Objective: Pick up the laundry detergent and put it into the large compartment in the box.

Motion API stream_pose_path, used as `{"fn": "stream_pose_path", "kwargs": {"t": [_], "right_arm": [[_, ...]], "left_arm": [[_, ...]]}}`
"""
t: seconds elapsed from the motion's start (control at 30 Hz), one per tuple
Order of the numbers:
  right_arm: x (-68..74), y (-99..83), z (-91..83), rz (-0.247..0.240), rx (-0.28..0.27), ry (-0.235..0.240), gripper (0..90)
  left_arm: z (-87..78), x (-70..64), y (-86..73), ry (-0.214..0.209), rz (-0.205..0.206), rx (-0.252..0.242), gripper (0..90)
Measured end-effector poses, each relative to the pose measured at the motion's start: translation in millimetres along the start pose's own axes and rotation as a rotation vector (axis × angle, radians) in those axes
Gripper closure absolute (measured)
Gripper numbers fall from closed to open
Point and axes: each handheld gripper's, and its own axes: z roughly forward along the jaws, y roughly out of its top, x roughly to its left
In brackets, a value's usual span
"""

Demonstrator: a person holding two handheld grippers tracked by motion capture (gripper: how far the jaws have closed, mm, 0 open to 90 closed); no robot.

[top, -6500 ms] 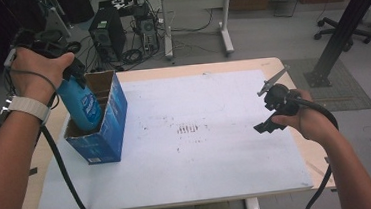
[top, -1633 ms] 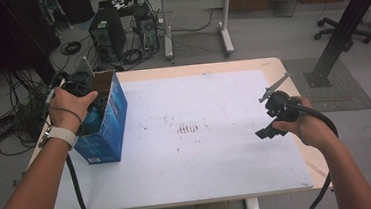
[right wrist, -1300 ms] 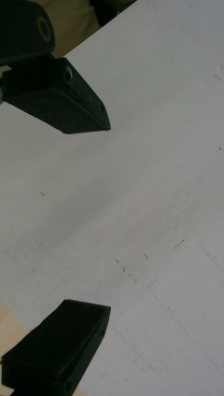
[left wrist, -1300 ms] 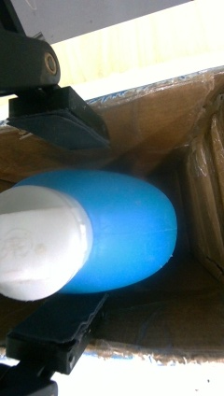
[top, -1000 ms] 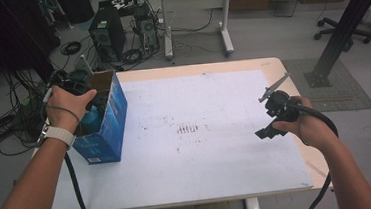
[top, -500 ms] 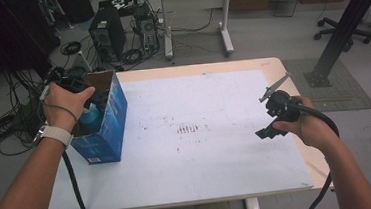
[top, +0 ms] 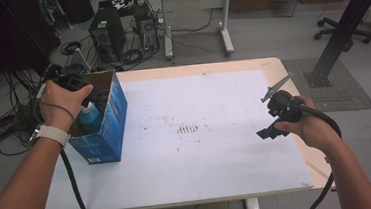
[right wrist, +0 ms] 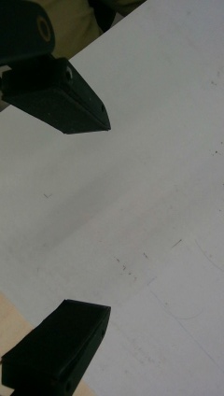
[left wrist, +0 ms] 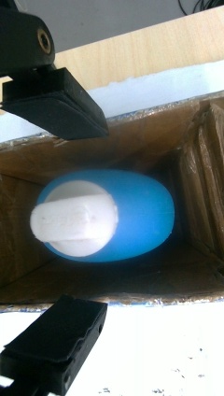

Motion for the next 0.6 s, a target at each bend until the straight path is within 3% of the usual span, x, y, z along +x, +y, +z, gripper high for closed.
{"fn": "stream_pose_path", "kwargs": {"t": [0.6], "right_arm": [[2.9, 1.7, -2.9, -0.005, -0.003, -0.002, 10.1]], "left_arm": [[-29.9, -8.6, -1.1, -0.005, 0.059, -0.027, 13.0]]}}
